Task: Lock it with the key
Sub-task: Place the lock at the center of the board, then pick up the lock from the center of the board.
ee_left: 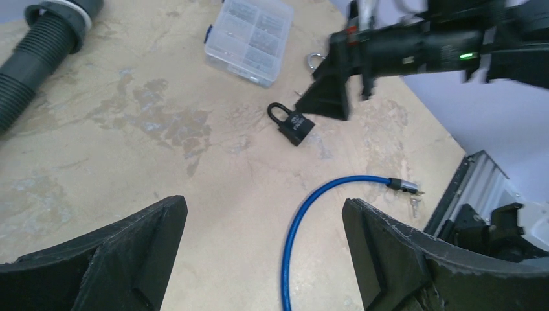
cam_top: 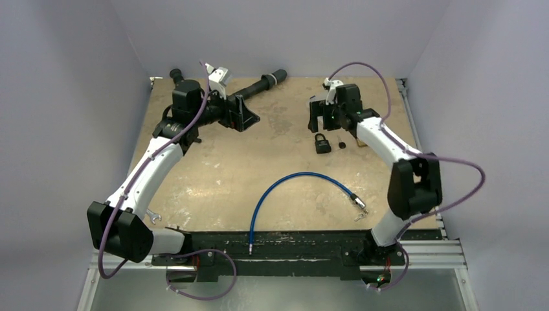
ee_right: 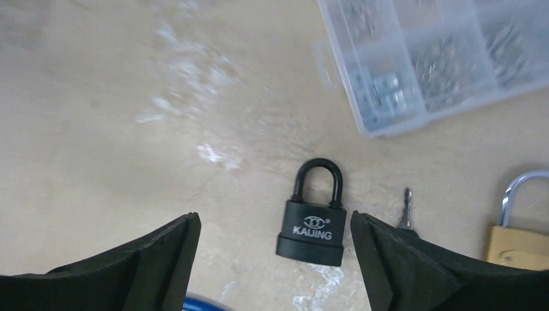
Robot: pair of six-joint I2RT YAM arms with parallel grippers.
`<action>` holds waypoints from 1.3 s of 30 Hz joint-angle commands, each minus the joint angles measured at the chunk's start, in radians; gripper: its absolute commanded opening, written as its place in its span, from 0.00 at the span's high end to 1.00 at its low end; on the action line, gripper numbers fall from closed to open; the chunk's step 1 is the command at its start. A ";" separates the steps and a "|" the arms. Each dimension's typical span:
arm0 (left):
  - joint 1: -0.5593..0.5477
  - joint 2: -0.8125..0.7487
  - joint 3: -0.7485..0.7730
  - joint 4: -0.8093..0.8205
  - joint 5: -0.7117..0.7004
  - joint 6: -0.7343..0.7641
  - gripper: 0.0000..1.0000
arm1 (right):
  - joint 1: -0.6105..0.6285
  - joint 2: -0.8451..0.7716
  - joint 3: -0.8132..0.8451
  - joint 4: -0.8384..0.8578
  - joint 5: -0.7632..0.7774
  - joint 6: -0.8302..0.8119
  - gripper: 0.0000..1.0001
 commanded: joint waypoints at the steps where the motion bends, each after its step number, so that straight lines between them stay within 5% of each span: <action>1: 0.013 -0.051 -0.014 0.016 -0.074 0.085 0.00 | -0.003 -0.198 -0.031 0.032 -0.112 -0.157 0.03; 8: 0.022 -0.064 -0.006 0.006 -0.110 0.129 0.00 | -0.004 -0.493 -0.192 0.110 -0.174 -0.291 0.01; 11: 0.023 -0.060 0.002 -0.036 -0.089 0.162 0.00 | -0.003 -0.559 -0.205 0.006 -0.254 -0.341 0.01; 18: 0.022 -0.123 -0.042 -0.055 -0.057 0.232 0.01 | -0.003 -0.457 -0.160 -0.413 -0.298 -0.624 0.12; 31: 0.022 -0.165 -0.082 -0.090 -0.028 0.255 0.01 | -0.001 -0.362 -0.342 -0.378 -0.066 -0.652 0.35; 39: 0.022 -0.159 -0.086 -0.084 -0.017 0.250 0.01 | -0.001 -0.280 -0.394 -0.355 -0.022 -0.668 0.40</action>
